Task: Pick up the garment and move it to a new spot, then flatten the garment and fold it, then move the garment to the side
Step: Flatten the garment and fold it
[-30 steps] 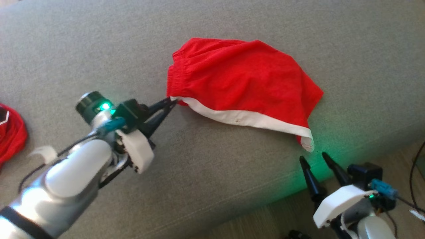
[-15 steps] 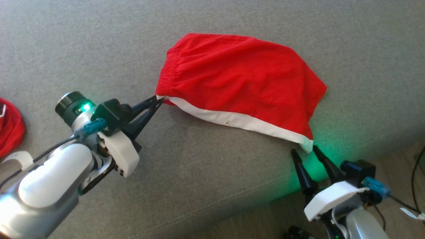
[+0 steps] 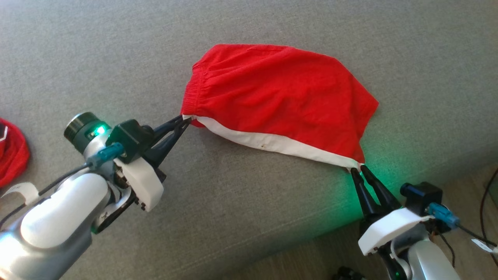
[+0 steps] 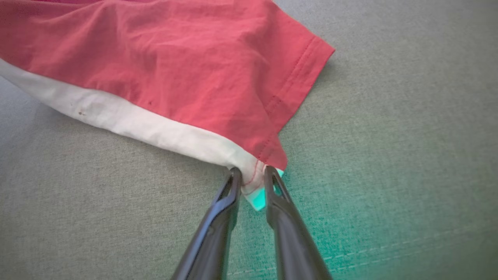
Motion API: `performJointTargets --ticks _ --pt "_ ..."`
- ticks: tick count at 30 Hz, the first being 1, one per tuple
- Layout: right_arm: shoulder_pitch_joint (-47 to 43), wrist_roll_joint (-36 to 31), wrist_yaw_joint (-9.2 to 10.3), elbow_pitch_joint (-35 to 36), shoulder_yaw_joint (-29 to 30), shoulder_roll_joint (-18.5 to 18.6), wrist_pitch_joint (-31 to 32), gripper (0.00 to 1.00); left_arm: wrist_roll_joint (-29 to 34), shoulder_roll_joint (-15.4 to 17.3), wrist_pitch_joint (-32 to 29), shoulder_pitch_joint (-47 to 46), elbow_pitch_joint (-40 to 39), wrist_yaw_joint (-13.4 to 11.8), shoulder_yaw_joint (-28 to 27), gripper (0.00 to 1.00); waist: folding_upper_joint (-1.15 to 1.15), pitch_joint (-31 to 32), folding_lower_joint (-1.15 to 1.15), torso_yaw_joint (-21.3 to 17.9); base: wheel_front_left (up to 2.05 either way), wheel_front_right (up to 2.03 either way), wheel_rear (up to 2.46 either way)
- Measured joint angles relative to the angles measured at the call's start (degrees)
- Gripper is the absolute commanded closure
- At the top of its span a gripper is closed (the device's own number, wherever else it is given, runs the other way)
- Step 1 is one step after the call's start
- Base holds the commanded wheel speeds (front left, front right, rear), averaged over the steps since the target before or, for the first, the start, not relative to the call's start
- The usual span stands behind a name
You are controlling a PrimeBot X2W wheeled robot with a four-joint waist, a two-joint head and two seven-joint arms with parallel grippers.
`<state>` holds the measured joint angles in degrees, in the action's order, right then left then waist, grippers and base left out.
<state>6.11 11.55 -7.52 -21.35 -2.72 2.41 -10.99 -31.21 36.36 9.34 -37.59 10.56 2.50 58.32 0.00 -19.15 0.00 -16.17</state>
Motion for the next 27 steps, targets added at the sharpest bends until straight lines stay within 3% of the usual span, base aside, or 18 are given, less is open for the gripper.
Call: performJointTargets --ticks 3,8,11,16,20,23,27 --pt "0.1 -0.5 0.01 -0.5 0.1 0.0 0.2 1.00 -0.3 0.0 0.0 0.0 -0.1 -0.1 0.0 1.00 0.00 -0.1 0.00 0.1 0.00 0.00 0.00" --pt "0.3 -2.3 0.01 -1.2 1.7 0.0 0.1 1.00 -0.3 0.0 0.0 -0.1 -0.3 -0.4 0.0 1.00 0.00 0.2 0.00 0.4 0.00 0.00 0.00" --pt "0.3 -4.4 0.00 0.9 4.4 0.0 -0.6 1.00 -4.0 -0.6 0.2 0.1 -1.2 -0.6 -1.6 1.00 0.00 1.1 0.00 0.5 0.00 0.00 0.00" --pt "0.2 -8.0 0.00 11.3 8.5 0.0 -0.4 1.00 -12.7 -3.2 -0.5 0.4 -5.3 -0.5 -5.7 1.00 0.00 2.7 0.00 0.4 0.00 0.00 0.00" --pt "0.8 -13.0 0.00 22.5 10.7 0.0 4.0 1.00 -19.3 -5.1 -4.2 -1.1 -8.5 -0.5 -8.6 1.00 0.00 3.7 0.00 0.3 0.00 0.00 0.00" --pt "4.8 -18.1 0.00 27.9 11.0 0.0 7.3 1.00 -20.4 -5.2 -7.9 -5.5 -9.3 -0.6 -9.5 1.00 0.00 4.5 0.00 0.1 0.00 0.00 0.00" --pt "11.8 -21.6 0.00 29.6 10.3 0.1 9.6 1.00 -20.5 -5.2 -11.4 -10.9 -9.7 -1.5 -11.0 1.00 0.00 5.0 0.00 -0.4 0.00 0.00 0.00"
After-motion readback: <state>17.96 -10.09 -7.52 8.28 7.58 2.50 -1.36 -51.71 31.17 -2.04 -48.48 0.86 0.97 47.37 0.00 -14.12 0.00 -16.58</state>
